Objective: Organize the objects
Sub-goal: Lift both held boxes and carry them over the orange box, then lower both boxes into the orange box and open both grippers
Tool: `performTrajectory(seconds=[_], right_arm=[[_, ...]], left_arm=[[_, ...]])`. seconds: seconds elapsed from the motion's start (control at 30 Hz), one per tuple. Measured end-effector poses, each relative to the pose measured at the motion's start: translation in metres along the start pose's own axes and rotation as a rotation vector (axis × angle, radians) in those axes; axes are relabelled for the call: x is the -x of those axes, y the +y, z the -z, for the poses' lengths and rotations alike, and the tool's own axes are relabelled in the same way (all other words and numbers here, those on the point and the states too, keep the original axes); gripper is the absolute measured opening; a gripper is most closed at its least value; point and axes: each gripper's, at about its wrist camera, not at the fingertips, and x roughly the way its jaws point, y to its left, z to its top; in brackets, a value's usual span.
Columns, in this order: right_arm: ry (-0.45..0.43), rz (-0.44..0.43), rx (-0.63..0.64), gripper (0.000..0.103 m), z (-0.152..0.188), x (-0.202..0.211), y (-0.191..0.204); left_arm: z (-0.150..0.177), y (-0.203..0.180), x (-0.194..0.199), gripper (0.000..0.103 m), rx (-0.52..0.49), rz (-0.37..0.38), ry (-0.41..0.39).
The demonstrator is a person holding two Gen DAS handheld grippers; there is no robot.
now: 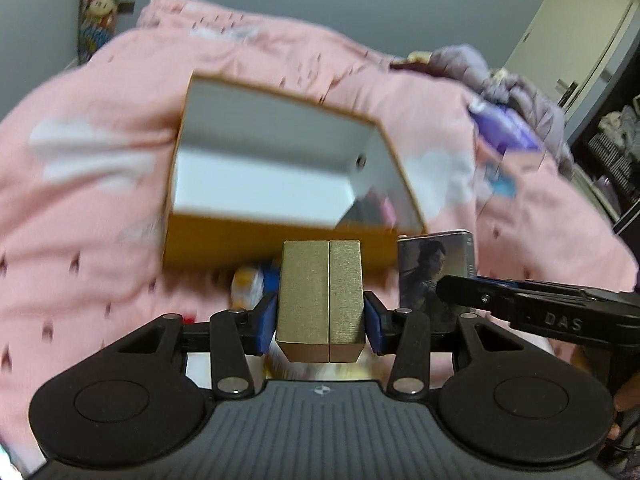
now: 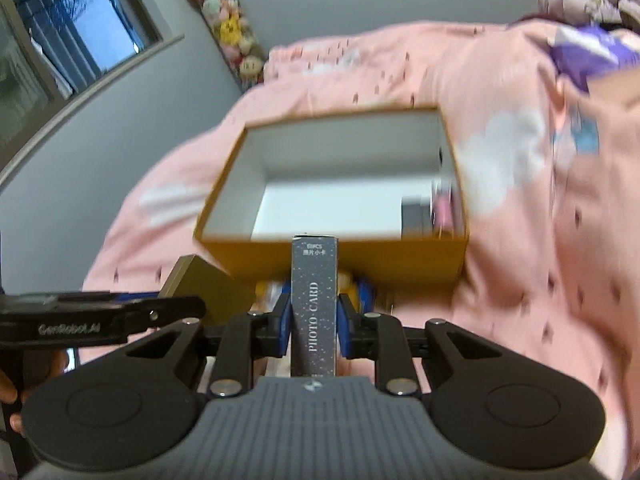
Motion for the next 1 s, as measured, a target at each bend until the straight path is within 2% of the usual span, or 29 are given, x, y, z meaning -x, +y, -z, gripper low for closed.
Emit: performTrajectory(seconds=[0.07,0.23,0.37,0.5,0.63,0.77,1.0], right_arm=[[-0.029,0.011,0.011,0.024,-0.019,-0.004,-0.003],[-0.082,0.02,0.062,0.024,-0.067,-0.026,-0.007],[-0.033,0.041,0.059,0.024,-0.092,-0.063,-0.017],[0.056,0.095,0.066,0.024,-0.094,-0.106,-0.028],[0.125,0.148,0.118,0.024,-0.087,-0.135,-0.029],[0.168,0.183,0.134,0.024,-0.085,-0.149,-0.031],[0.242,0.194,0.09,0.024,-0.08,-0.17,-0.044]], left_arm=[[-0.016,-0.003,-0.002,0.051,-0.01,0.003,-0.035],[-0.051,-0.01,-0.024,0.051,-0.079,-0.047,-0.103],[-0.075,-0.004,-0.049,0.051,-0.057,-0.06,-0.112],[-0.087,0.012,-0.079,0.051,0.007,-0.065,-0.085],[-0.085,0.018,-0.112,0.051,0.021,-0.1,-0.024],[-0.076,0.02,-0.14,0.051,0.052,-0.087,0.038],[-0.069,0.023,-0.166,0.051,0.134,-0.082,0.086]])
